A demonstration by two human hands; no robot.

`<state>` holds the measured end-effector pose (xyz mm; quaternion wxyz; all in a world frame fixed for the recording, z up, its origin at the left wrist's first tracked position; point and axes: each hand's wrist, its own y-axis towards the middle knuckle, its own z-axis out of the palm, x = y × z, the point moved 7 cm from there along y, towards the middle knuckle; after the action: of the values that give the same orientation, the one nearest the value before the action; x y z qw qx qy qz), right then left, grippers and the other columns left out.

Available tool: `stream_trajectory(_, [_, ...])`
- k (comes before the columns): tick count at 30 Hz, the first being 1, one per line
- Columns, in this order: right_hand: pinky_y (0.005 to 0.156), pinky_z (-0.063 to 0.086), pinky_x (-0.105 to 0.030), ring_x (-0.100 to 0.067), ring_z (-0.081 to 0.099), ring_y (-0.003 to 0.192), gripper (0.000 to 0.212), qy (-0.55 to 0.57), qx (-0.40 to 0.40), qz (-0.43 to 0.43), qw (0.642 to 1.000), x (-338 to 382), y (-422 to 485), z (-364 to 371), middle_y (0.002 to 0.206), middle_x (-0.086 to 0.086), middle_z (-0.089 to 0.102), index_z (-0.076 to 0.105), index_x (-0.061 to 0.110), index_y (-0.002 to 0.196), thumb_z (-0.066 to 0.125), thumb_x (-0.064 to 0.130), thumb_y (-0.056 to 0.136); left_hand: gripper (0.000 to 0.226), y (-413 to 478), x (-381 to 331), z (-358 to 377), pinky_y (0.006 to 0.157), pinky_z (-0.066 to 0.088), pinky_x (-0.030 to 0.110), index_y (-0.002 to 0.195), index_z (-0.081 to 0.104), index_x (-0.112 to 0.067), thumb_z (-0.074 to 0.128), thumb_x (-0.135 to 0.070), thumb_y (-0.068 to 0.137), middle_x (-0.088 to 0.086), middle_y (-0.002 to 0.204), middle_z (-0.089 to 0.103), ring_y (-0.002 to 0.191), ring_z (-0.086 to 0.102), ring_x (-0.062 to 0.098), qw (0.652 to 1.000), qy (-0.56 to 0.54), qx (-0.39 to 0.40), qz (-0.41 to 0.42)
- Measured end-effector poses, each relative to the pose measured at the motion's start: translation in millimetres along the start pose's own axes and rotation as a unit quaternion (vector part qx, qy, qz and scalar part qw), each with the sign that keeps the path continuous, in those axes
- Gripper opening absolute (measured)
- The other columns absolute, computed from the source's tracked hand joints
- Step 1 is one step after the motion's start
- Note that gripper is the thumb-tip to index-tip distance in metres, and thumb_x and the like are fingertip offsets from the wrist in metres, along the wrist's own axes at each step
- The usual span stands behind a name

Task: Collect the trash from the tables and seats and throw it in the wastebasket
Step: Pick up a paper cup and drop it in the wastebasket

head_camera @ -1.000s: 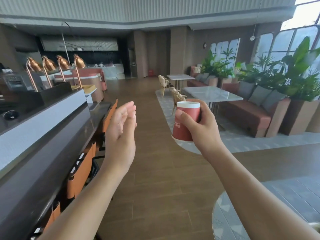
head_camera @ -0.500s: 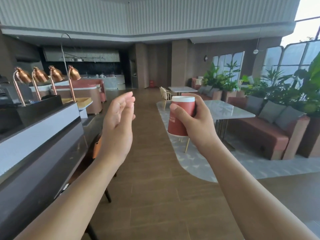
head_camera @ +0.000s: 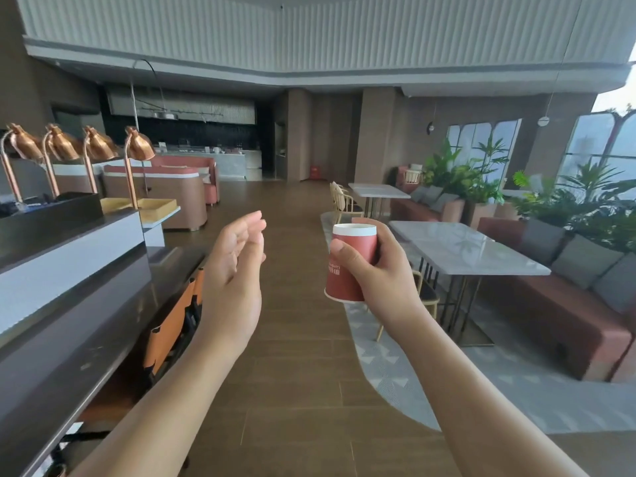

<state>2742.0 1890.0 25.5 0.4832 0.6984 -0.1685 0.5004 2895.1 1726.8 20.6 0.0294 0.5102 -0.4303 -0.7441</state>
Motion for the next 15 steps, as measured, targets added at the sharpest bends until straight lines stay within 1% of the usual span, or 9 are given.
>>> stream_trajectory(2, [0.068, 0.059, -0.019, -0.001, 0.075, 0.079, 0.054, 0.0, 0.005, 0.004, 1.0, -28, 36, 13, 0.09, 0.022, 0.074, 0.061, 0.026, 0.129, 0.082, 0.041, 0.082, 0.047, 30, 35, 5, 0.109, 0.052, 0.036, 0.136, 0.061, -0.037, 0.047, -0.059, 0.096, -0.024, 0.135, 0.065, 0.129, 0.059, -0.005, 1.0, -0.008, -0.001, -0.001])
stream_trajectory(4, [0.072, 0.06, -0.023, -0.001, 0.075, 0.08, 0.057, -0.004, 0.005, 0.004, 1.0, -53, 72, 27, 0.09, 0.022, 0.074, 0.061, 0.026, 0.129, 0.081, 0.044, 0.079, 0.044, 61, 69, 11, 0.11, 0.052, 0.039, 0.133, 0.061, -0.042, 0.047, -0.06, 0.095, -0.025, 0.135, 0.065, 0.13, 0.058, -0.004, 1.0, -0.013, 0.003, 0.003])
stream_trajectory(7, [0.072, 0.061, -0.024, -0.002, 0.074, 0.082, 0.059, -0.012, 0.004, -0.002, 1.0, -90, 132, 52, 0.095, 0.015, 0.074, 0.061, 0.025, 0.13, 0.08, 0.045, 0.078, 0.038, 114, 123, 18, 0.109, 0.052, 0.036, 0.129, 0.059, -0.048, 0.046, -0.059, 0.096, -0.029, 0.133, 0.064, 0.131, 0.058, -0.004, 1.0, -0.023, 0.01, 0.008])
stream_trajectory(10, [0.08, 0.064, -0.032, -0.004, 0.074, 0.086, 0.061, -0.02, -0.01, 0.0, 1.0, -125, 195, 74, 0.1, 0.011, 0.073, 0.06, 0.025, 0.131, 0.078, 0.046, 0.077, 0.034, 172, 175, 23, 0.107, 0.054, 0.032, 0.126, 0.061, -0.049, 0.047, -0.058, 0.096, -0.025, 0.135, 0.065, 0.131, 0.058, -0.004, 0.999, -0.039, 0.024, 0.008])
stream_trajectory(12, [0.083, 0.065, -0.034, -0.004, 0.075, 0.084, 0.061, -0.018, -0.018, 0.003, 1.0, -147, 239, 90, 0.097, 0.013, 0.073, 0.06, 0.025, 0.131, 0.078, 0.046, 0.077, 0.033, 212, 207, 25, 0.107, 0.054, 0.033, 0.126, 0.061, -0.05, 0.048, -0.058, 0.096, -0.021, 0.138, 0.065, 0.132, 0.058, -0.003, 0.998, -0.047, 0.036, 0.003])
stream_trajectory(15, [0.084, 0.065, -0.038, -0.005, 0.073, 0.086, 0.061, -0.008, -0.035, 0.006, 0.999, -180, 302, 112, 0.102, 0.009, 0.073, 0.062, 0.023, 0.13, 0.079, 0.046, 0.077, 0.035, 269, 254, 29, 0.108, 0.053, 0.036, 0.127, 0.062, -0.048, 0.049, -0.06, 0.097, -0.021, 0.137, 0.066, 0.131, 0.059, -0.002, 0.998, -0.048, 0.051, -0.001])
